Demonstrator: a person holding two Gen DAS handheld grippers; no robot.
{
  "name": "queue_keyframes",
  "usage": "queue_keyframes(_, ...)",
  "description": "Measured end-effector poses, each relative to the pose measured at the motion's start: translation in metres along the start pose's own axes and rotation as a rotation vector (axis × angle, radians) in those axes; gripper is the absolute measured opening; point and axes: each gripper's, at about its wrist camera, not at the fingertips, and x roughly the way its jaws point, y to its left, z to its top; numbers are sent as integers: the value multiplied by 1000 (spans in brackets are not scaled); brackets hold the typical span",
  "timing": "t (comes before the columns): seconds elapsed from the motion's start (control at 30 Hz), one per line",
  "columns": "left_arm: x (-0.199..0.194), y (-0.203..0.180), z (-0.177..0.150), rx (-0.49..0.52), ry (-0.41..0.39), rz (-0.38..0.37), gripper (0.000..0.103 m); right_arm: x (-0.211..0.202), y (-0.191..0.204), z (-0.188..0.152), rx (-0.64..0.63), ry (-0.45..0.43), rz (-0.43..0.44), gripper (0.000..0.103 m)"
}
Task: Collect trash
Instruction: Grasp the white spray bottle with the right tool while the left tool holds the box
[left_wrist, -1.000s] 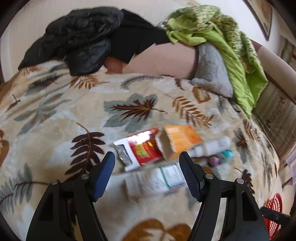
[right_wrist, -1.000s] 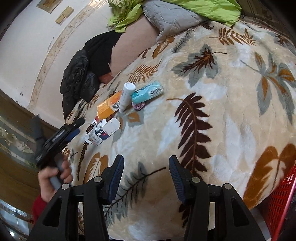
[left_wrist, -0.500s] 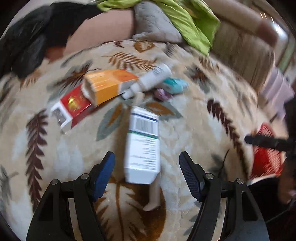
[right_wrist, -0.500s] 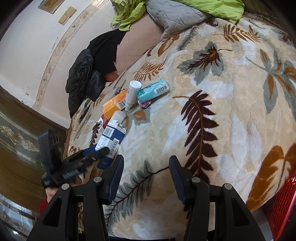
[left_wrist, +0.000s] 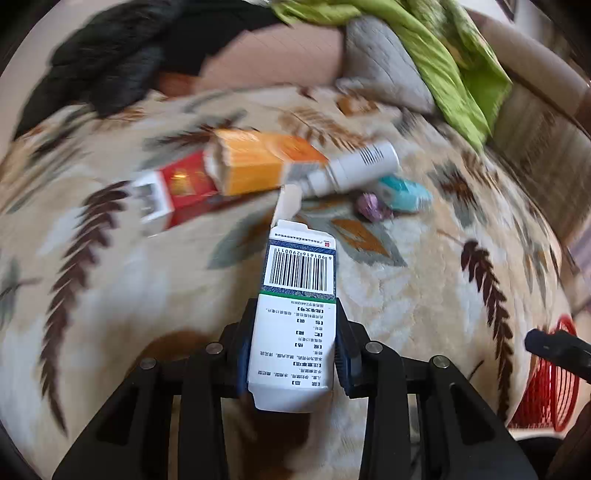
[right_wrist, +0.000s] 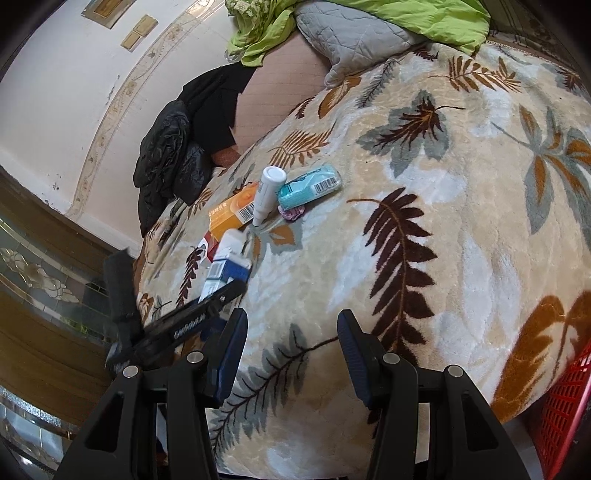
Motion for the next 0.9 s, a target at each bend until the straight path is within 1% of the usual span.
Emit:
queue_keyframes(0.07,-16,1,-8,-62,-27,-1,35,2,4,10,-13,-13,12,55)
queue_keyframes(0.13,-34,-1,-16,-115,-72,28,35,2,9,26,-30,-49,5,55)
queue_keyframes(0.17,-39,-1,-19,-133,-88,44,35,4,14,41,-44,-71,5,56)
queue_keyframes(0.2,-43,-2,-21,-145,-104,58,35,9,19,53,-60,-78,13,56)
queue_keyframes(0.27,-46,-4,-22,-133,-135,92,35,27,29,80,-86,-64,34,55)
queue_keyframes(0.3,-46,-2,-22,-119,-149,110,35,37,32,91,-94,-51,40,54)
queue_keyframes(0.33,-45,2,-22,-116,-157,112,35,47,35,101,-97,-48,38,47)
queue_keyframes(0.4,-41,13,-22,-136,-158,106,35,73,40,123,-129,-53,-6,45)
queue_keyframes(0.47,-34,23,-19,-138,-144,122,35,101,40,140,-147,-24,-36,35)
queue_keyframes(0.5,-33,26,-19,-137,-143,128,35,110,38,145,-141,-20,-53,35)
queue_keyframes(0.57,-29,34,-19,-142,-137,140,35,133,32,154,-118,19,-49,33)
queue_keyframes(0.63,-28,42,-18,-154,-133,143,35,146,27,155,-96,41,-57,33)
queue_keyframes(0.7,-28,48,-18,-158,-135,149,35,152,27,147,-104,92,-32,33)
queue_keyframes(0.8,-30,56,-17,-183,-141,138,35,145,43,120,-178,179,8,33)
queue_keyframes(0.87,-31,60,-16,-203,-143,133,35,139,53,99,-210,240,62,33)
queue_keyframes(0.9,-31,62,-15,-211,-143,127,35,136,56,93,-219,246,63,33)
